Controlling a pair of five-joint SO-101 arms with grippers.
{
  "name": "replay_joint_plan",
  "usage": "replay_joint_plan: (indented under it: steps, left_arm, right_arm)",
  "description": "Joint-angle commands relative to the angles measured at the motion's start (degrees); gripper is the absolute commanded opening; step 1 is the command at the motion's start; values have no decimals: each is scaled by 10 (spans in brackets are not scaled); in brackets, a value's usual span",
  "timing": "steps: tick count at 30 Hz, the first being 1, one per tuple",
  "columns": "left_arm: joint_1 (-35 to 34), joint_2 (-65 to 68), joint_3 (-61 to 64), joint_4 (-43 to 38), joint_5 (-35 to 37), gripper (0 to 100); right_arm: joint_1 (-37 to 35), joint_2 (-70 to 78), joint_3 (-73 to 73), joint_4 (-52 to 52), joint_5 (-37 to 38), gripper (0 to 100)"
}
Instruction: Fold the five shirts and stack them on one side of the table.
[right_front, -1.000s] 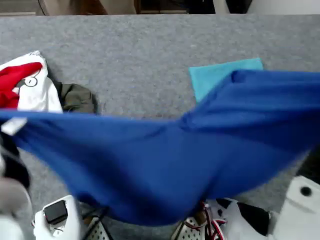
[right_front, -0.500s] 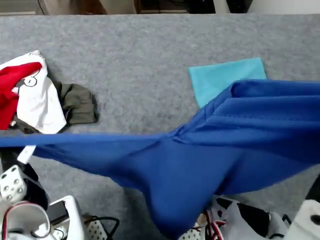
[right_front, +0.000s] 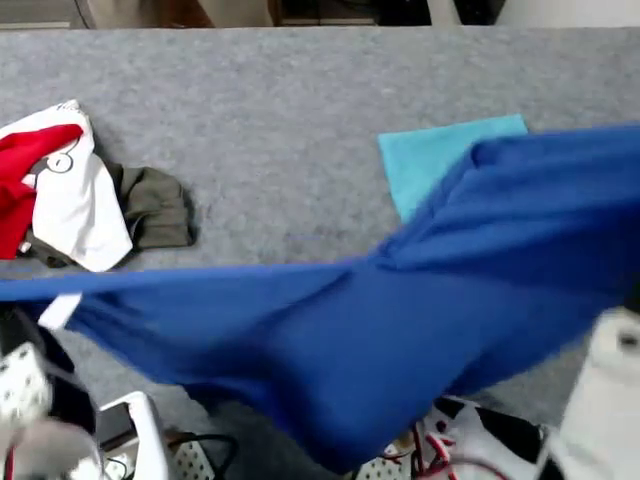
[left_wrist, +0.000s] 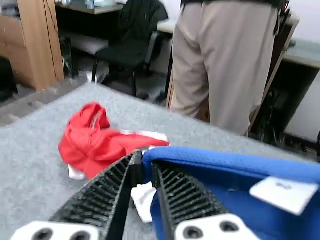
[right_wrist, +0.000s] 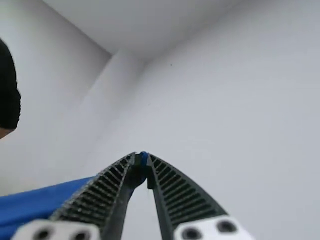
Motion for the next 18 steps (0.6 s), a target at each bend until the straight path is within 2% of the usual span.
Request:
replay_joint_plan:
  steps: [1, 6, 9, 14, 18]
  left_arm:
    - [36, 22, 120, -79, 26, 18]
    - [98, 77, 236, -226, 36, 18]
    - [117, 138, 264, -323, 65, 18]
    - [131, 296, 220, -426, 83, 18]
    - [141, 449, 102, -437, 82, 18]
  right_arm:
    - [5, 7, 53, 11, 2, 4]
    - [-86, 7, 203, 11, 38, 3]
    - [-112, 7, 344, -33, 45, 2]
    - [-114, 7, 584, -217, 49, 3]
    - [-125, 16, 740, -398, 72, 3]
